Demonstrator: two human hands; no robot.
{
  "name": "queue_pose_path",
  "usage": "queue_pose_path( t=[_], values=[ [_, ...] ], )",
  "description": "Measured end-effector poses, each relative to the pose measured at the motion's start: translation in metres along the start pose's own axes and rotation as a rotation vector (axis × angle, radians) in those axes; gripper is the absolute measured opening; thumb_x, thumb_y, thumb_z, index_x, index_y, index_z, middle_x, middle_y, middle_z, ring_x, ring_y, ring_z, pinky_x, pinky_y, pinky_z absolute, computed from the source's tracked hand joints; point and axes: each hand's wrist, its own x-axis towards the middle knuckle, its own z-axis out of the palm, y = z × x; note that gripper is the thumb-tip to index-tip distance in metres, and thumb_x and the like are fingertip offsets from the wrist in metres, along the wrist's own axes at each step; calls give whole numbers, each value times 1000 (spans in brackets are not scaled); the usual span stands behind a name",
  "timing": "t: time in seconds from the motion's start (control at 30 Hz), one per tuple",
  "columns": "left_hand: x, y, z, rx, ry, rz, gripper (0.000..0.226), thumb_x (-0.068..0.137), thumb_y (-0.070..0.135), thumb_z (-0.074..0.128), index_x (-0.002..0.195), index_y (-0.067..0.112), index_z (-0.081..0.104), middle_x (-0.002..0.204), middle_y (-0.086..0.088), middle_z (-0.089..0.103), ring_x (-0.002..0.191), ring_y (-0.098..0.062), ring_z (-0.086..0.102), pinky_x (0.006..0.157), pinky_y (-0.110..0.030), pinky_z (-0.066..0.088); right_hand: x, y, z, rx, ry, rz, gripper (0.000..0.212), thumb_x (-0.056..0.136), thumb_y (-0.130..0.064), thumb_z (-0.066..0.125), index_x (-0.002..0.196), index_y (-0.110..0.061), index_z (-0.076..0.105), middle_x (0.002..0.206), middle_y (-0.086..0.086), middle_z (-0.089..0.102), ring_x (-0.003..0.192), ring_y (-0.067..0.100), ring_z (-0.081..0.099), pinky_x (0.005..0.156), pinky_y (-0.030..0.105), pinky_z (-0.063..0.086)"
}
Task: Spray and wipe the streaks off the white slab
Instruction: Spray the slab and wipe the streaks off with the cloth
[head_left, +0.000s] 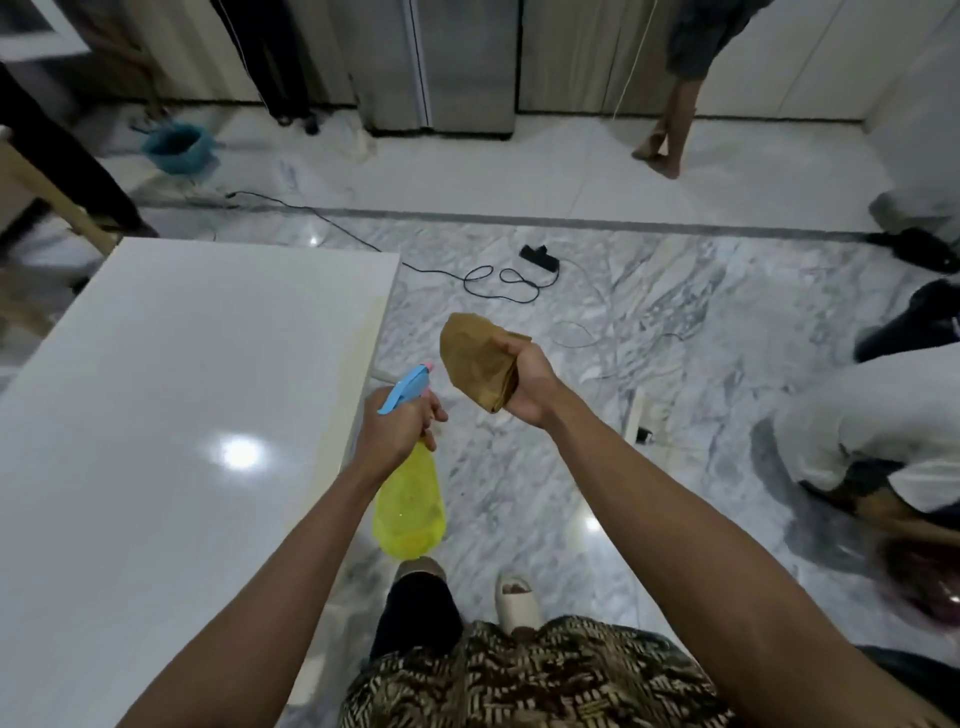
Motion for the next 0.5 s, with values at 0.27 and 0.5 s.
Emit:
queue_pose_path(
  t=[0.27,0.5],
  values=[
    [132,38,-11,-22,47,-29,20,72,-8,49,75,-5,69,71,-9,75,59,-41,67,59,-40,57,122,-60,38,62,-8,16,31,103,-26,44,110,-13,71,120,10,70,108,28,67,102,45,50],
    [229,55,-22,-70,67,-76,49,65,14,51,102,-4,77,68,-7,72,65,-31,67,61,-40,57,223,-85,53,77,28,40,40,102,-24,43,136,-8,59,136,12,62,123,32,60,110,48,43]
  ],
)
